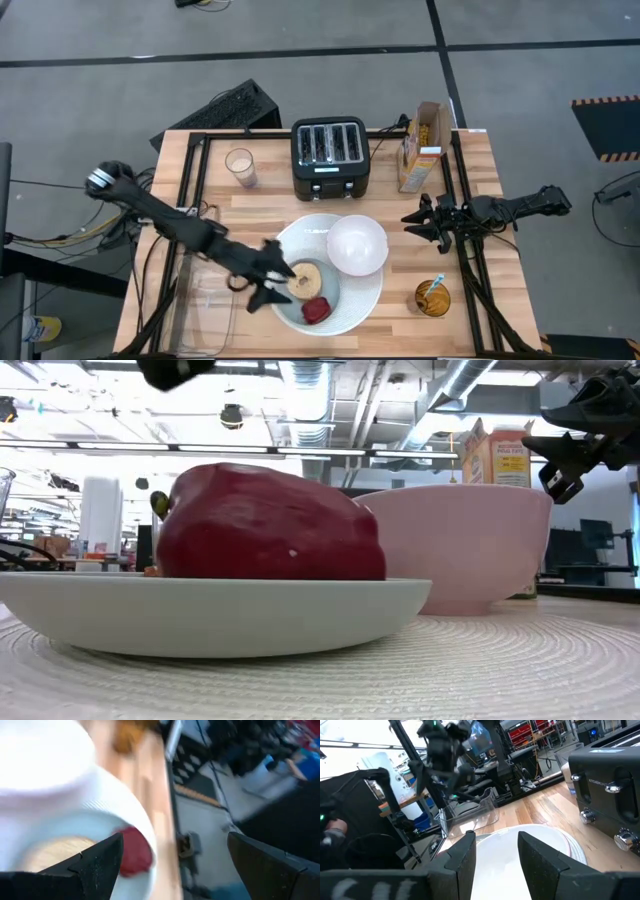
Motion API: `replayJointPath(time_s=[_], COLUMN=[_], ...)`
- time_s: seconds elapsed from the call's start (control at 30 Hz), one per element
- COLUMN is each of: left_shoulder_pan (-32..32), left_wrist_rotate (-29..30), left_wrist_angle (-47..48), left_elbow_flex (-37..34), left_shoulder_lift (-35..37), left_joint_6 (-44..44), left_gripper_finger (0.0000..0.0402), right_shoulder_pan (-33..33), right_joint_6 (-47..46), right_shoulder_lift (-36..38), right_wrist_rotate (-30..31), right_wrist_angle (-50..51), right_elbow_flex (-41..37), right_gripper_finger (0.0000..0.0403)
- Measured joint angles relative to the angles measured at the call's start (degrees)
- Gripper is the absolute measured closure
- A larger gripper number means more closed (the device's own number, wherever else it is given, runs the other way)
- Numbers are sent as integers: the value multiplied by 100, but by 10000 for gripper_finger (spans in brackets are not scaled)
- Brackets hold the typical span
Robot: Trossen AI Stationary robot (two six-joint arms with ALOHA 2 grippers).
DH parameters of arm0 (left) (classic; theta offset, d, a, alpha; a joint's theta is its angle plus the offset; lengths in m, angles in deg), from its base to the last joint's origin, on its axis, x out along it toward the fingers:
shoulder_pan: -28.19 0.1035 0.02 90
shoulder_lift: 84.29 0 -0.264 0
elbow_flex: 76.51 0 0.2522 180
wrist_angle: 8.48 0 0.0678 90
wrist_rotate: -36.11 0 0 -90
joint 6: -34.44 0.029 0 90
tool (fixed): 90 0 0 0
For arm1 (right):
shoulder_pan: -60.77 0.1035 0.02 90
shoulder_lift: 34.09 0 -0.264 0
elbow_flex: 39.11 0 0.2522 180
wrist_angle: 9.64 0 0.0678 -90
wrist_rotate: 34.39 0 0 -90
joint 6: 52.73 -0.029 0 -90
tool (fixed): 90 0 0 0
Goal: Arrange a breakfast setting
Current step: Put the blue spoon on the white table mat
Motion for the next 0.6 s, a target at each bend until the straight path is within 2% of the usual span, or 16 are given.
replayJointPath(time_s=[0.1,0.2,0.53,0.6], left_shoulder_pan=[-176,-322,-547,-616], left_wrist_rotate=[820,1167,1174,918], left_wrist_angle=[440,728,2147,2408], left_elbow_flex=[0,0,0,0], left_shoulder_lift=[617,1140,2419,2651], left_joint_6=[448,968,2000,2484], left_gripper_finger=[61,61,61,61], right_shoulder_pan=[1,0,1,-1], right_joint_6=[0,2,0,0], right_shoulder_lift=[0,-2,-1,-2], right_wrist_rotate=[0,-2,-1,-2], right_wrist_angle=[1,1,0,-1], right_elbow_flex=[2,0,1,0], right_gripper_finger=[235,235,235,235])
